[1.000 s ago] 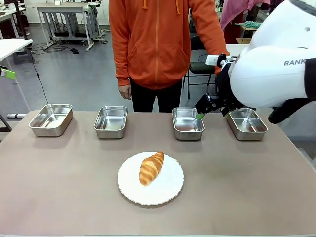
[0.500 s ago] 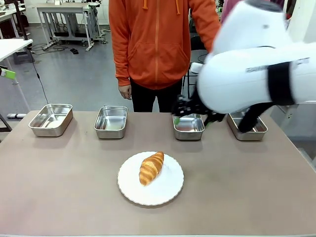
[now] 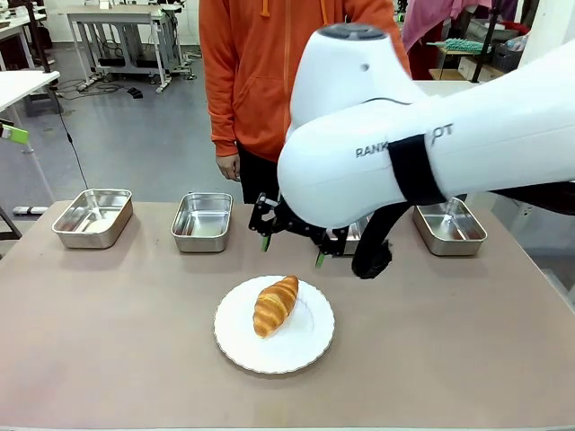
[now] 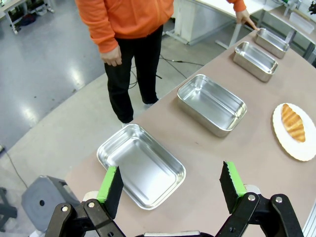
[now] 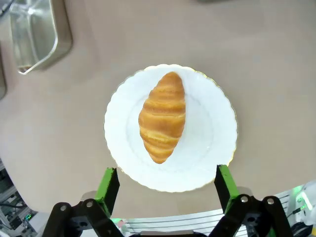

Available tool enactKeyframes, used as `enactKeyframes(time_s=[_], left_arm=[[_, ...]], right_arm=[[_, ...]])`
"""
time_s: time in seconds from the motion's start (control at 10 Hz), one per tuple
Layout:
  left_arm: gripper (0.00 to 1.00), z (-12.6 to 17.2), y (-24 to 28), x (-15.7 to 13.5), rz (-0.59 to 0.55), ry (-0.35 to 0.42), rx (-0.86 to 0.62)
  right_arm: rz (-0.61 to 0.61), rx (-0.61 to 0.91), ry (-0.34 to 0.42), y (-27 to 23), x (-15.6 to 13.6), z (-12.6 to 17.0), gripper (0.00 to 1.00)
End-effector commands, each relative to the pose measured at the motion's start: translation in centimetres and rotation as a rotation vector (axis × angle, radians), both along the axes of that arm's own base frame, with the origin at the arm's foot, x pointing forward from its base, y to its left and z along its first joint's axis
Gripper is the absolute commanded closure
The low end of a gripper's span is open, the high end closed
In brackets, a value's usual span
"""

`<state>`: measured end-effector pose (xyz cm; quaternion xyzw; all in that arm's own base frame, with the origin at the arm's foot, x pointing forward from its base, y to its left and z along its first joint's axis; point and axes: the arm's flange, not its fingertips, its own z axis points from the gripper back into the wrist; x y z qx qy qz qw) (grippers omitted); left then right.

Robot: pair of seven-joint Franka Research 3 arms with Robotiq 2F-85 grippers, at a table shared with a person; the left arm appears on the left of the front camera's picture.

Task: Place the bread in the container.
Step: Place the Butter Roll into the Airtight Container indicated by the human.

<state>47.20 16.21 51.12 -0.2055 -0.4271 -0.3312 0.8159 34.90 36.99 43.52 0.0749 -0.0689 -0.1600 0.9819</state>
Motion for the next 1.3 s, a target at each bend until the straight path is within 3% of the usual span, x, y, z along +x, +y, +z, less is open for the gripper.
enactKeyframes(time_s=[0.0,0.2,0.7,1.2], left_arm=[[0.0,0.1,0.1,-0.1,-0.005,-0.003,-0.01],[0.0,0.1,0.1,-0.1,-0.005,-0.003,-0.01],[0.0,0.1,0.1,-0.1,-0.005,-0.003,-0.01],[0.0,0.1,0.1,-0.1,-0.005,-0.003,-0.01]], right_arm=[[-0.072,-0.02,-0.017,2.2,0.8,-1.7,0.0],[-0.071,-0.046,0.019,2.9,1.2,-4.4,0.0],[-0.043,-0.057,0.006,3.2,1.9,-10.1,0.0],[-0.053,-0.069,0.018,3.5,2.3,-12.6,0.0]])
